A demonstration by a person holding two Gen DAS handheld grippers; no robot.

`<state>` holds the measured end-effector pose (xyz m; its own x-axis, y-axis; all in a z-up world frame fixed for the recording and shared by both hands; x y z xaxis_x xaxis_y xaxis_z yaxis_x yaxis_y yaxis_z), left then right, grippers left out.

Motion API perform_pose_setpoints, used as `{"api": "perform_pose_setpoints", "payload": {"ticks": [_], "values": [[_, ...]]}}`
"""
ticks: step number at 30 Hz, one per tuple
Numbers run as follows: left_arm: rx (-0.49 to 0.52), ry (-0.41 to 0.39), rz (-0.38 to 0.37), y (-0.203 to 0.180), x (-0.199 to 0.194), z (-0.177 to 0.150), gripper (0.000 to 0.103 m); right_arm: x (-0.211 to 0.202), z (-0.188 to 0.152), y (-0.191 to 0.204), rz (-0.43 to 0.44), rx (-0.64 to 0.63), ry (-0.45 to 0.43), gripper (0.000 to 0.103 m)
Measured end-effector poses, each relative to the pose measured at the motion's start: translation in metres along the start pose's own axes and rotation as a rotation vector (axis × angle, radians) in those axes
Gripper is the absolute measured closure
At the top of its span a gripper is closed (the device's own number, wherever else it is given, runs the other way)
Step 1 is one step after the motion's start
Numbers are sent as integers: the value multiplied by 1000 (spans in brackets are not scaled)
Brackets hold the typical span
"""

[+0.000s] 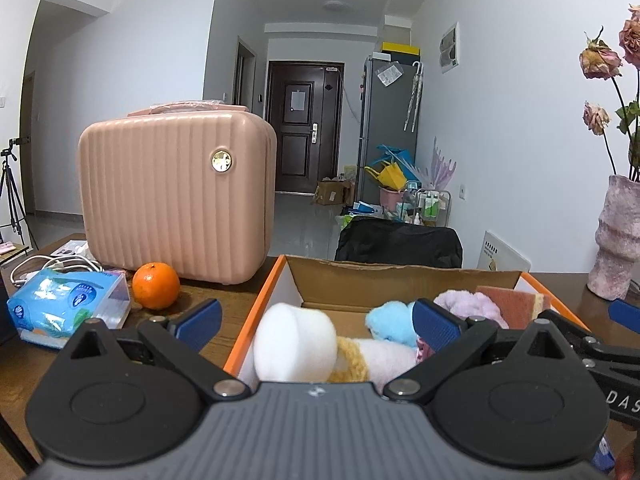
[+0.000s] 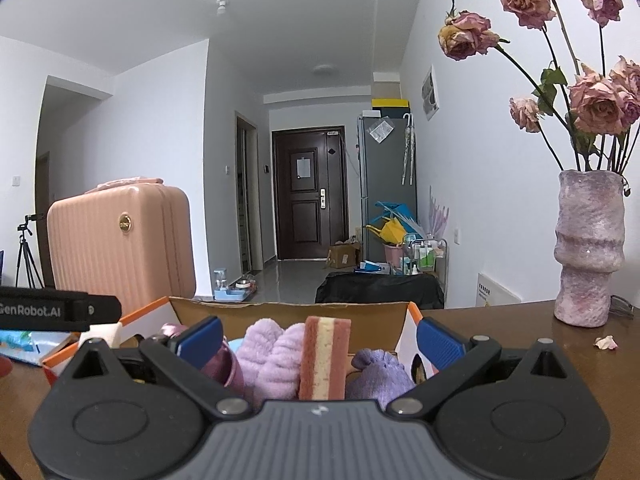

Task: Organize soft objects
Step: 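Withdraw both open tools from the box toward the mesh puff and tissue pack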

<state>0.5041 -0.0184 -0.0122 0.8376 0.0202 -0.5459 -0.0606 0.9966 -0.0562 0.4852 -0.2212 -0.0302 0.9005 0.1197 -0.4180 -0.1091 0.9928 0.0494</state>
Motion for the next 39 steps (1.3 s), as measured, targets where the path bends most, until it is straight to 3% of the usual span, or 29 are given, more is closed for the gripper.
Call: {"api": "perform_pose_setpoints", "payload": {"ticks": [39], "values": [[73,89,-39,5,-71,-68,0,-90,-52,6,-3,-52,74,0]]}}
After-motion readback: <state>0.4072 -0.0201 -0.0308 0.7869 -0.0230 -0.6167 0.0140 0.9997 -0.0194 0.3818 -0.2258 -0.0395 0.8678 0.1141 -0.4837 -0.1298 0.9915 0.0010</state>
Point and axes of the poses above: each gripper's, at about its wrist camera, not at the fingertips, and x roughly the way its jaws point, y to its left, z to its top, the point moved 3 cm from there along x, roughly the way its jaws point, and after that the axes turned 14 degrees about y, right-handed, at the moved point
